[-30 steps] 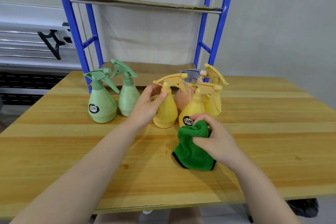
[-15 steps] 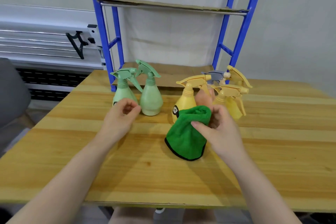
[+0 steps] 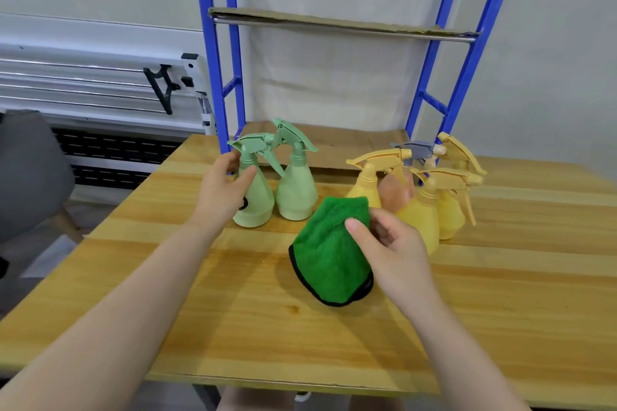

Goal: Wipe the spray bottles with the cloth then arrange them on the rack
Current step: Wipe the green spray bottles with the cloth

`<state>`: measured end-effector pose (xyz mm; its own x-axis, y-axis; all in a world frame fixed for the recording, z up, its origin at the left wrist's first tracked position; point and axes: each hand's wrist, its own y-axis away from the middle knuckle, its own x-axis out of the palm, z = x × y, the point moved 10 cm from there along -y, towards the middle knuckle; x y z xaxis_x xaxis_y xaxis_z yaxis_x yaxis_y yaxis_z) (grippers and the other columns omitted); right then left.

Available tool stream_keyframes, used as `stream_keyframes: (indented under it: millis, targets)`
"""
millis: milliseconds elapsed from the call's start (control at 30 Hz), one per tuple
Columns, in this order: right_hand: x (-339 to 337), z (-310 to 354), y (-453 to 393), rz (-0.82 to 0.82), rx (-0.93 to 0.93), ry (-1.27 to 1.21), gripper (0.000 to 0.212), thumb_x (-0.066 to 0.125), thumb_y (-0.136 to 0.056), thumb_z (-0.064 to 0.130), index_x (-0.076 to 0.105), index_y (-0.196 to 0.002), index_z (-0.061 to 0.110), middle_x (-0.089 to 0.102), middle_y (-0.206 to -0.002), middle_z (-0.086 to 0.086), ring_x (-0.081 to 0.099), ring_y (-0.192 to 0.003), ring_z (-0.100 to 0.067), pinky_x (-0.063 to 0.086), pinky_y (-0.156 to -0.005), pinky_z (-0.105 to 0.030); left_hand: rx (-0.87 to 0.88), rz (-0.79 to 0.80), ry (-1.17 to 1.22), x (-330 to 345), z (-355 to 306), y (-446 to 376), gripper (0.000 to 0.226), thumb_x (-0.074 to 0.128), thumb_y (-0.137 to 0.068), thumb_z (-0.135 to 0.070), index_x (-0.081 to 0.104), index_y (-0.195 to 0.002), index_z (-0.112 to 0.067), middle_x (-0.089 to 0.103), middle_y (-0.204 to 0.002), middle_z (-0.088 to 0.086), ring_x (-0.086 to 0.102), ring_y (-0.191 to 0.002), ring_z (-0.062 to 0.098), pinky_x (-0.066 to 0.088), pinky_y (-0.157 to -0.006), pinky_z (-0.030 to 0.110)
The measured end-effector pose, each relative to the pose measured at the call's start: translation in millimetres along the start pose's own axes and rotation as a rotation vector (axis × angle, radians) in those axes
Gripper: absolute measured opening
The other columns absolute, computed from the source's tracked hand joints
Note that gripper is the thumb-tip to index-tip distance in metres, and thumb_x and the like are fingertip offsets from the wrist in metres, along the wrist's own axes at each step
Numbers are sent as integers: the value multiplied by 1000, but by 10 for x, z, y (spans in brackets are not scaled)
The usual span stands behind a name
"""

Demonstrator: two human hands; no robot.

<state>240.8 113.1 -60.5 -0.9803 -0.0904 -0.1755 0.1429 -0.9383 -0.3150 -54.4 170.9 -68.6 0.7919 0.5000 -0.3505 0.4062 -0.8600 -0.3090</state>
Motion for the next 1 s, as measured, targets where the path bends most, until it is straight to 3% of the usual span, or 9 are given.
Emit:
stream_keyframes:
  millis: [67, 167, 300, 400, 467, 567, 733, 867, 1000]
  targets:
    - [23, -12, 14, 13, 5, 1, 13, 67, -91, 21, 71, -97, 32, 75, -97, 13, 70, -94, -5, 56, -82, -29, 13, -3, 23, 1, -9, -11, 43, 60, -94, -33, 53, -134, -20, 61, -124, -4, 57, -96, 4, 44, -63, 2]
    - [20, -39, 34, 22, 14, 10, 14, 66, -92, 20, 71, -98, 32, 75, -97, 14, 70, -95, -4, 56, -84, -30, 28, -11, 37, -17, 1, 1, 40, 64, -91, -34, 58, -128, -21, 63, -120, -7, 55, -110, 7, 44, -89, 19]
    - [-10, -84, 63, 34, 26, 25, 16, 65, -93, 19, 71, -102, 30, 75, -98, 15, 69, -96, -4, 56, -85, -30, 23, -14, 61, -61, -64, 66, 46, 65, -90, -36, 56, -132, -20, 61, -122, -8, 53, -113, 7, 40, -91, 18]
    - [-34, -105, 75, 54, 28, 41, 17, 64, -94, 19, 71, -105, 29, 75, -100, 15, 69, -98, -4, 56, -87, -32, 26, 22, 196, -88, -234, 175, 38, 64, -91, -35, 59, -128, -27, 64, -122, -10, 57, -115, 9, 45, -102, 34]
    - [-40, -94, 84, 67, 22, 40, 19, 63, -94, 18, 71, -103, 33, 75, -99, 16, 69, -98, -3, 56, -86, -32, 45, 89, 345, -43, -427, 300, 22, 61, -95, -26, 66, -114, -33, 70, -110, -12, 63, -106, 8, 50, -93, 30]
    - [-72, -52, 77, 49, 4, 8, 18, 62, -95, 17, 72, -103, 30, 75, -98, 14, 69, -96, -4, 55, -82, -28, 46, 215, 501, 94, -669, 482, 22, 53, -98, -17, 67, -111, -27, 72, -106, -10, 66, -100, 6, 52, -82, 21]
    - [-75, 83, 9, 28, -52, -32, 17, 59, -97, 18, 72, -107, 21, 75, -99, 7, 70, -96, -10, 55, -80, -29, 38, 430, 596, 383, -846, 728, 26, 54, -96, -20, 64, -118, -11, 67, -113, 11, 64, -101, 23, 53, -82, 31]
    - [-37, 187, -16, 6, -102, -92, 21, 58, -98, 17, 70, -115, 20, 74, -106, 8, 68, -103, -10, 54, -87, -29, 79, 561, 625, 543, -1011, 895, 28, 54, -91, -24, 68, -114, -19, 68, -112, 6, 64, -102, 21, 53, -85, 31]
    - [130, 274, 4, 51, -145, -88, 26, 56, -98, 19, 66, -121, 24, 72, -111, 12, 65, -106, -7, 52, -90, -26, 78, 640, 629, 685, -1083, 1009, 30, 53, -92, -21, 67, -118, -15, 70, -112, 5, 66, -103, 20, 52, -81, 27]
